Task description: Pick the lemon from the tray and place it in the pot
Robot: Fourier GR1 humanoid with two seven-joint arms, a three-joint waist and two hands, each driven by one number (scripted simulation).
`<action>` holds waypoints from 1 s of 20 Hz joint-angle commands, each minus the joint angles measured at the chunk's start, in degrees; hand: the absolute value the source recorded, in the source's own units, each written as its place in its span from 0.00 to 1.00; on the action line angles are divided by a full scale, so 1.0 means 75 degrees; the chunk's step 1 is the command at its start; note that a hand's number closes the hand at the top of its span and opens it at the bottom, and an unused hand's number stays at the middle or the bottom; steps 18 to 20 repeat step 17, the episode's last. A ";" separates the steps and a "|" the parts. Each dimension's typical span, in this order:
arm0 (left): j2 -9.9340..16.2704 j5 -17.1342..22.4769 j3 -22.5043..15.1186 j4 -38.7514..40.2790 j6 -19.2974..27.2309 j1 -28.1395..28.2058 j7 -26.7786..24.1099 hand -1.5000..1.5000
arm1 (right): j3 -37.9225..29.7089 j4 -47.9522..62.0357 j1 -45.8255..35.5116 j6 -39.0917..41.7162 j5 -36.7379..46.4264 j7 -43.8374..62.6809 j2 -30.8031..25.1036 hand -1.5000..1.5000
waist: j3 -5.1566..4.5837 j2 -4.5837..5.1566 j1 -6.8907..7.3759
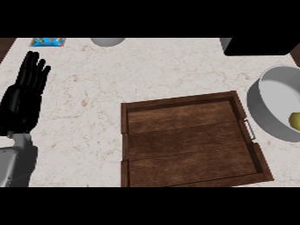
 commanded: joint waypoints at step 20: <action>-0.0314 -0.0289 -0.0074 0.0389 0.0066 -0.0250 -0.0217 0.50 | -0.2652 -0.1100 0.3355 0.1941 -0.4413 -0.2786 0.1012 0.00 | -0.0004 0.0021 0.0011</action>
